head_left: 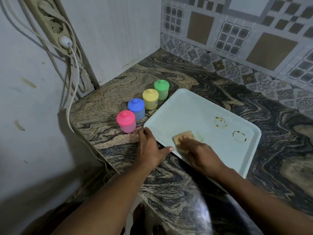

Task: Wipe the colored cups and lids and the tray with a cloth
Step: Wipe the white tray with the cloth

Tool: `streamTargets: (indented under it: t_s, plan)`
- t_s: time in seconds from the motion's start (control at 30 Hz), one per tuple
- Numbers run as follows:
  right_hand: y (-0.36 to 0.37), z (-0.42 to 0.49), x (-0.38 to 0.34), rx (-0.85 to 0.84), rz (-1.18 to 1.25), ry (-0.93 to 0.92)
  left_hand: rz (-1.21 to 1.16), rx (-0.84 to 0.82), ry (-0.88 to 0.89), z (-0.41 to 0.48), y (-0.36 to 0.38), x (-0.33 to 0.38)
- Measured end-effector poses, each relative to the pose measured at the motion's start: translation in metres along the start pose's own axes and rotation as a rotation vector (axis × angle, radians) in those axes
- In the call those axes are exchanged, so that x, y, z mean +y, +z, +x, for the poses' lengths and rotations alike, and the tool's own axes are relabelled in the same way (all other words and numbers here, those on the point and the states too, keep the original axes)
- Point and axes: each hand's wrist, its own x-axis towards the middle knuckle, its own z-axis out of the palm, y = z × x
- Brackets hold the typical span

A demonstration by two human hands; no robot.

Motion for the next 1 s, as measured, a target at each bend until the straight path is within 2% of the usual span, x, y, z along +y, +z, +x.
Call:
streamTargets:
  t_s: [0.07, 0.13, 0.2, 0.23, 0.27, 0.33, 0.43, 0.5, 0.57, 0.7, 0.77, 0.83, 0.87, 0.93, 1.0]
  plan:
    - [-0.019, -0.025, 0.003, 0.018, 0.104, 0.054, 0.052, -0.011, 0.048, -0.002, 0.002, -0.001]
    - [-0.048, -0.020, 0.022, 0.215, 0.123, 0.229, 0.218, 0.027, 0.129, -0.005, 0.004, -0.003]
    - [-0.074, 0.001, 0.054, 0.420, 0.041, 0.417, 0.389, 0.041, 0.240, -0.006, 0.006, -0.003]
    - [-0.081, 0.012, 0.063, 0.432, 0.023, 0.470, 0.427, 0.000, 0.295, -0.005, 0.010, -0.001]
    - [-0.079, 0.021, 0.067, 0.369, 0.005, 0.490, 0.439, -0.065, 0.332, -0.003, 0.014, 0.000]
    - [-0.057, 0.024, 0.055, 0.222, -0.050, 0.441, 0.472, -0.172, 0.365, 0.001, 0.024, 0.005]
    - [-0.012, -0.012, 0.019, 0.168, -0.033, 0.210, 0.537, -0.204, 0.368, 0.003, 0.026, 0.005]
    - [-0.001, -0.044, 0.003, 0.118, 0.024, 0.128, 0.533, -0.220, 0.362, 0.002, 0.024, 0.005]
    - [-0.014, -0.060, 0.011, 0.152, 0.097, 0.180, 0.535, -0.248, 0.355, 0.002, 0.022, 0.007]
    - [-0.070, -0.029, 0.068, 0.490, 0.058, 0.478, 0.570, -0.273, 0.438, 0.007, 0.020, 0.009]
    - [-0.071, -0.008, 0.076, 0.421, -0.003, 0.561, 0.593, -0.297, 0.487, 0.010, 0.023, 0.012]
    - [-0.045, -0.005, 0.057, 0.286, -0.056, 0.526, 0.600, -0.302, 0.483, 0.013, 0.025, 0.012]
    - [-0.030, -0.013, 0.042, 0.249, -0.060, 0.445, 0.594, -0.304, 0.479, 0.014, 0.026, 0.011]
    - [-0.015, -0.036, 0.015, 0.223, 0.019, 0.275, 0.581, -0.317, 0.469, 0.016, 0.024, 0.012]
    - [-0.027, -0.042, 0.022, 0.283, 0.106, 0.291, 0.593, -0.339, 0.467, 0.018, 0.022, 0.015]
